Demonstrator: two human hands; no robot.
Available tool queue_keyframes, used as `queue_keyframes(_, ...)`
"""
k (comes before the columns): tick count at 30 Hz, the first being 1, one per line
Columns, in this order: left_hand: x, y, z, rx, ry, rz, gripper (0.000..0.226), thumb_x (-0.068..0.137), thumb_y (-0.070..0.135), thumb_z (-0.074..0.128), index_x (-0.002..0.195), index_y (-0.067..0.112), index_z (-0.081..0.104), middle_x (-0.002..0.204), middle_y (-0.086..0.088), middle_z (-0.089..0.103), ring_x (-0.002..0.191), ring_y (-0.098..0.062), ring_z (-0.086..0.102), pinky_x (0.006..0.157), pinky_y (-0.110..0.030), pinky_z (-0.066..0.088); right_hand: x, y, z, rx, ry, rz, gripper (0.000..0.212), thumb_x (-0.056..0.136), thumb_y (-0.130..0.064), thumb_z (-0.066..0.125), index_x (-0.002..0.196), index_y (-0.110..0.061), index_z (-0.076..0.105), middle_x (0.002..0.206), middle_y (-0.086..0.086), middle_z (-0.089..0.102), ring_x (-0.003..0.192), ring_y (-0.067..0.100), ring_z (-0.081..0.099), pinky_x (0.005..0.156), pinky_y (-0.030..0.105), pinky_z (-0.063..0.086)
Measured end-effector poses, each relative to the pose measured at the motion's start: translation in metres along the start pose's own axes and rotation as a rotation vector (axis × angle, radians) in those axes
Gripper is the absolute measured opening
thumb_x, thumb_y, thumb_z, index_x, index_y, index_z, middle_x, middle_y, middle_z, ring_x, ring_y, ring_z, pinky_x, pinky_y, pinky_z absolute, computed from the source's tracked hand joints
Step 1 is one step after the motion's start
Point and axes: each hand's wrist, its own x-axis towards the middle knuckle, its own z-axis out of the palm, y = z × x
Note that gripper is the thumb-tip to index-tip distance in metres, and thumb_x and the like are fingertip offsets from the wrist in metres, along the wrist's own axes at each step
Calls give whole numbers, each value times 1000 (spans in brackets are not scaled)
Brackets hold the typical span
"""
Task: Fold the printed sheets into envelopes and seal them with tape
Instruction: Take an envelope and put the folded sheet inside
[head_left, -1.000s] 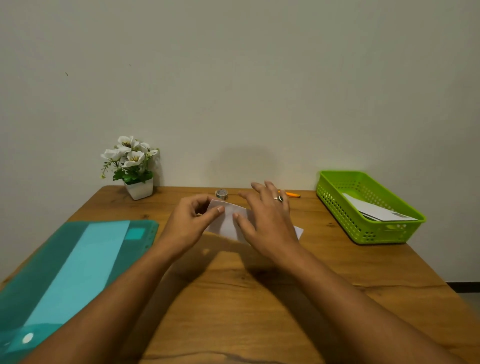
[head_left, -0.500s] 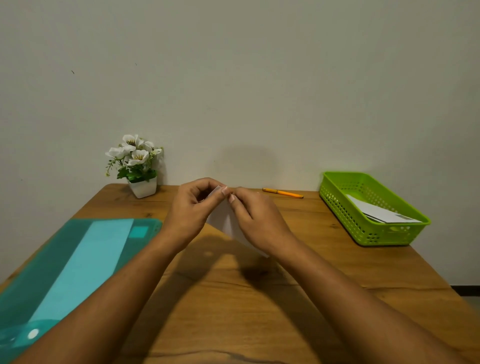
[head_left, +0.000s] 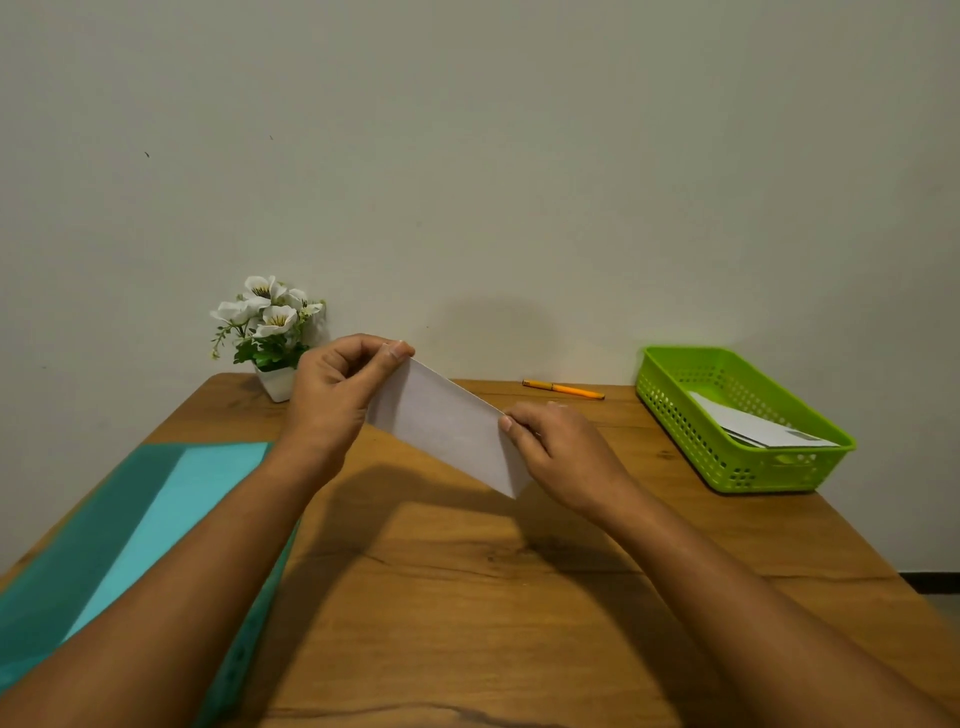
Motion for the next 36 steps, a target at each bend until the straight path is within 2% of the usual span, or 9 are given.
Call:
queue_keyframes(3, 2, -5, -3, -14, 27, -36, 10, 88, 28, 74, 86, 20, 78, 91, -3, 75, 89, -10, 63, 79, -25, 51, -8, 14, -2, -9, -8, 57, 41, 108, -27, 49, 68, -40, 45, 66, -14, 51, 66, 4, 49, 59, 30, 30)
queue_keyframes(7, 1, -15, -6, -26, 73, -88, 11, 93, 28, 72, 86, 25, 80, 96, -2, 76, 94, -10, 63, 85, -30, 49, -13, 36, -3, 144, 58, 116, 26, 103, -32, 51, 87, -25, 70, 80, -9, 69, 77, 11, 63, 68, 40, 48)
queue_keyframes(10, -1, -22, -6, -14, 98, -124, 16, 97, 28, 67, 88, 24, 79, 94, 8, 77, 92, -4, 64, 84, -29, 49, -11, 39, -8, 396, 167, 185, 20, 102, -20, 63, 88, -20, 77, 84, -4, 76, 79, 10, 68, 70, 36, 52)
queue_keyframes(14, -6, -31, -12, 56, 50, -164, 22, 103, 25, 58, 94, 29, 78, 95, 8, 77, 99, -18, 69, 84, -35, 56, -4, 37, -23, 625, 361, 226, 17, 90, -6, 78, 78, -18, 77, 75, -5, 76, 70, 4, 66, 67, 23, 51)
queue_keyframes(19, -1, -33, -11, 651, 18, 85, 44, 98, 40, 64, 138, 25, 60, 125, 4, 63, 110, -16, 59, 89, -46, 56, 8, 23, -37, 452, 396, 120, 14, 92, -12, 77, 84, -23, 77, 80, -7, 76, 76, 4, 69, 71, 23, 53)
queue_keyframes(25, 5, 5, 19, 1027, 66, 324, 75, 87, 59, 67, 150, 24, 45, 150, -4, 41, 135, -29, 36, 104, -50, 38, 20, -8, -51, 81, 366, -56, 15, 101, -24, 65, 97, -21, 79, 90, -12, 77, 84, 5, 68, 71, 26, 48)
queue_keyframes(30, 5, 18, 40, 863, -153, 474, 33, 91, 53, 66, 116, 33, 72, 111, 16, 65, 106, -6, 49, 86, -40, 45, 29, -27, -49, -60, 296, -169, 15, 99, -31, 67, 99, -22, 79, 90, -13, 76, 82, 6, 66, 93, 40, 50)
queue_keyframes(33, 5, 19, 45, 771, -218, 459, 19, 94, 42, 68, 103, 29, 77, 93, 20, 68, 78, 3, 51, 66, -21, 38, 31, -32, -50, 24, 285, -169, 12, 95, -34, 72, 94, -24, 79, 86, -15, 75, 83, 4, 68, 89, 38, 53)
queue_keyframes(36, 4, 18, 43, 569, -202, 358, 9, 93, 32, 73, 98, 27, 79, 89, 17, 72, 72, -6, 62, 61, -26, 49, 32, -31, -52, 179, 353, -89, 8, 92, -30, 77, 92, -22, 77, 86, -13, 74, 87, 3, 69, 79, 29, 56)
